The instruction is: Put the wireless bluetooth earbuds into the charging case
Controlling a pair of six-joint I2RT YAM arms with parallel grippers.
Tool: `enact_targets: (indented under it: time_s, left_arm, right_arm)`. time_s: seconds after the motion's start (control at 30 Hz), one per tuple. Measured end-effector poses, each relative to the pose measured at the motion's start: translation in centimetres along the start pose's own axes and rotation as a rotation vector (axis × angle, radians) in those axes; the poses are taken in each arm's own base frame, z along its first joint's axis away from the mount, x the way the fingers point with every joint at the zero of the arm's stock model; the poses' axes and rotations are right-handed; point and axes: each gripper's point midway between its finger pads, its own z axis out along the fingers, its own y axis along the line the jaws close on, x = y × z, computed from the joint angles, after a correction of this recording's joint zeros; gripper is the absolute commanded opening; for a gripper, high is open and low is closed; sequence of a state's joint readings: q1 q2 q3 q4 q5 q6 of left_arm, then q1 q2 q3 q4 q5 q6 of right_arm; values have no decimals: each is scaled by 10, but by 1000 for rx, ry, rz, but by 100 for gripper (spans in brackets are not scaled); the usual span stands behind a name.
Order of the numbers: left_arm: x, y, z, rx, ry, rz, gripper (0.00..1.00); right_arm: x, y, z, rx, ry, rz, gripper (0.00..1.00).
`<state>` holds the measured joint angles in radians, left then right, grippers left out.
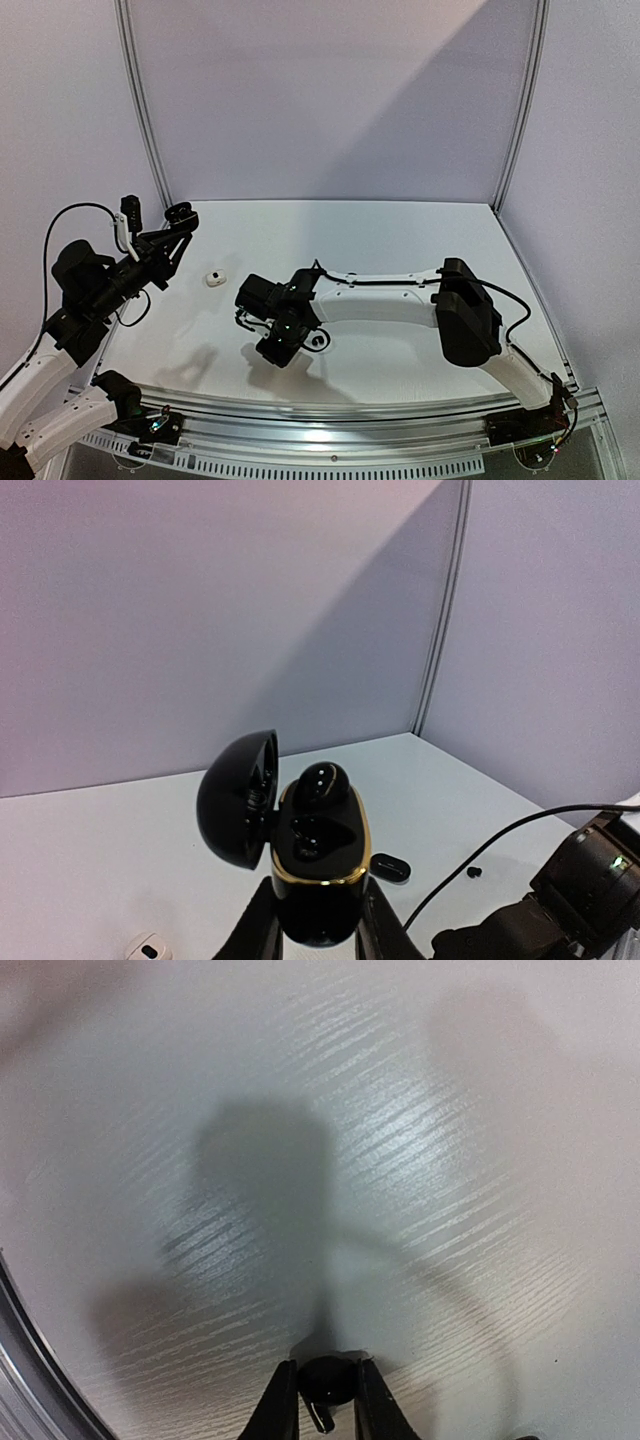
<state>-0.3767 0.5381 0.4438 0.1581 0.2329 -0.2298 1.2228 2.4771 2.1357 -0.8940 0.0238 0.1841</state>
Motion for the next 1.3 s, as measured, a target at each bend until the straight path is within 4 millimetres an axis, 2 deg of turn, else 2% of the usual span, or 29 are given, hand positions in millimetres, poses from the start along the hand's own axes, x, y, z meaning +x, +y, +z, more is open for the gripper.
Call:
enact_targets:
  time_s: [0.17,0.27,0.33,0.4,0.5,0.6,0.67,0.7,0.77,0.83,0.93,1.03,1.1,1.3]
  left_arm:
    - [0,0,0,-1,0,0,0]
    - [0,0,0,-3,0,0,0]
    - [0,1,0,-6,0,0,0]
    - [0,1,0,-7,0,0,0]
    - [0,2,0,-10,0,0,0]
    - [0,2,0,-13,-1,1,0]
    - [0,2,0,-14,-2,5,0]
    - [0,2,0,-14,-3,9,0]
    - [0,3,1,-17,-2,16,0]
    - [1,3,2,-17,4,23,0]
    - [0,1,4,-17,7,43,0]
    - [-5,-5,5,-6,-6,76,0]
    - [-8,-9,5,4,-17,105,0]
    - [-21,-23,2,29,-95,211,0]
  right_arm:
    - [-2,-2,0,12,-10,22,0]
    - [-11,-5,-3,23,-46,49,0]
    - [-22,-9,-12,30,-93,71,0]
    - [-36,-13,-31,37,-157,94,0]
    - [-74,-20,-83,40,-332,132,0]
    - [-120,-22,-159,17,-575,167,0]
    - [-146,-21,-219,-11,-757,189,0]
    - [-154,-20,-244,-25,-830,195,0]
    - [-173,-15,-305,-56,-1018,191,0]
    - [-186,-8,-350,-72,-1168,174,0]
    - [-198,10,-392,-97,-1324,125,0]
    - [-211,25,-409,-115,-1426,81,0]
    - [-217,35,-409,-133,-1459,56,0]
    - [-227,55,-376,-152,-1455,-20,0]
